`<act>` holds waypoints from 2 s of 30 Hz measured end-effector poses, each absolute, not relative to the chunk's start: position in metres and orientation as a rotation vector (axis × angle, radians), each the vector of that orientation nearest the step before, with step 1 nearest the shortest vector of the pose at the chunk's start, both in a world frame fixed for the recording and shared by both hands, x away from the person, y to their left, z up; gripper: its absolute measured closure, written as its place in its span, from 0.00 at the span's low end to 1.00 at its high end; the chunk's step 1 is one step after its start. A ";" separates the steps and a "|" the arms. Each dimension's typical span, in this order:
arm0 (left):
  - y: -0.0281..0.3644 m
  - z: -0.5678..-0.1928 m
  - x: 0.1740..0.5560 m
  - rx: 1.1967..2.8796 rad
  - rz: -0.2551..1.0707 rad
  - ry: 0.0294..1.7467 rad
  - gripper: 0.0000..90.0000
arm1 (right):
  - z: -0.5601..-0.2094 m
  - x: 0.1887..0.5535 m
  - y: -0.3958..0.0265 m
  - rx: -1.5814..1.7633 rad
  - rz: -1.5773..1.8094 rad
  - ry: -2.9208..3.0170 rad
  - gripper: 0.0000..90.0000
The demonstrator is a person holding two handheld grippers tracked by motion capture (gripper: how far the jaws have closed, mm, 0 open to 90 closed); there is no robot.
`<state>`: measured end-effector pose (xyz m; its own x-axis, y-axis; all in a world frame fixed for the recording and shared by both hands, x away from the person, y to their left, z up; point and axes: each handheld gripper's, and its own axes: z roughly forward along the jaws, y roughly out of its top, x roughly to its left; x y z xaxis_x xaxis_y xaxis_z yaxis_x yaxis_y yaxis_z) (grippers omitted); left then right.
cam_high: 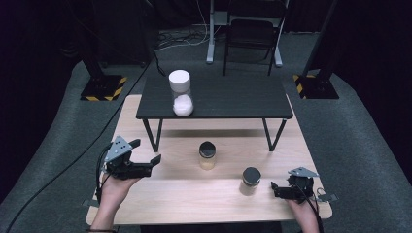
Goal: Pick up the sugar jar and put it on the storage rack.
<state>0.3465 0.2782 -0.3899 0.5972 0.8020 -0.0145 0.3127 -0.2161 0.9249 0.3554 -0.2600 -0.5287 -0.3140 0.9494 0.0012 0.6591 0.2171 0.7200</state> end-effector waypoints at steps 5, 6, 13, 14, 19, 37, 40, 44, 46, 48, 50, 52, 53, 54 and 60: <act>0.283 -0.402 0.341 1.771 0.593 0.921 0.07 | -0.529 0.356 -0.260 1.487 0.874 2.051 0.01; 0.285 -0.404 0.339 1.766 0.602 0.920 0.07 | -0.529 0.356 -0.260 1.487 0.873 2.051 0.01; 0.284 -0.424 0.333 1.764 0.602 0.923 0.07 | -0.529 0.356 -0.260 1.488 0.873 2.050 0.01; 0.283 -0.427 0.333 1.763 0.606 0.923 0.07 | -0.529 0.356 -0.260 1.488 0.873 2.050 0.01; 0.279 -0.440 0.333 1.782 0.595 0.921 0.07 | -0.529 0.356 -0.260 1.488 0.874 2.051 0.01; 0.292 -0.483 0.335 1.786 0.544 1.023 0.07 | -0.529 0.356 -0.260 1.487 0.874 2.051 0.01; 0.296 -0.491 0.337 1.792 0.540 1.051 0.07 | -0.529 0.356 -0.260 1.488 0.874 2.051 0.01; 0.300 -0.499 0.339 1.796 0.529 1.082 0.07 | -0.529 0.356 -0.260 1.488 0.874 2.051 0.01; 0.302 -0.502 0.340 1.800 0.530 1.096 0.08 | -0.529 0.356 -0.260 1.488 0.874 2.051 0.01; 0.304 -0.505 0.341 1.793 0.522 1.116 0.07 | -0.529 0.356 -0.260 1.488 0.874 2.051 0.01; 0.307 -0.508 0.342 1.802 0.514 1.132 0.08 | -0.529 0.356 -0.260 1.488 0.874 2.051 0.01; 0.308 -0.511 0.343 1.807 0.505 1.151 0.08 | -0.529 0.356 -0.260 1.488 0.874 2.051 0.01; 0.309 -0.513 0.344 1.818 0.505 1.155 0.08 | -0.529 0.356 -0.260 1.488 0.874 2.050 0.01; 0.310 -0.514 0.344 1.826 0.502 1.161 0.08 | -0.529 0.356 -0.260 1.489 0.874 2.050 0.01; 0.313 -0.523 0.349 1.846 0.457 1.221 0.08 | -0.529 0.356 -0.260 1.489 0.873 2.050 0.01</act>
<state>0.3495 0.3132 -0.5232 0.4555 0.8781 -0.1466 0.5661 -0.1586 0.8089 0.3561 -0.2597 -0.5287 -0.3100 0.9507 0.0021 0.6602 0.2137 0.7201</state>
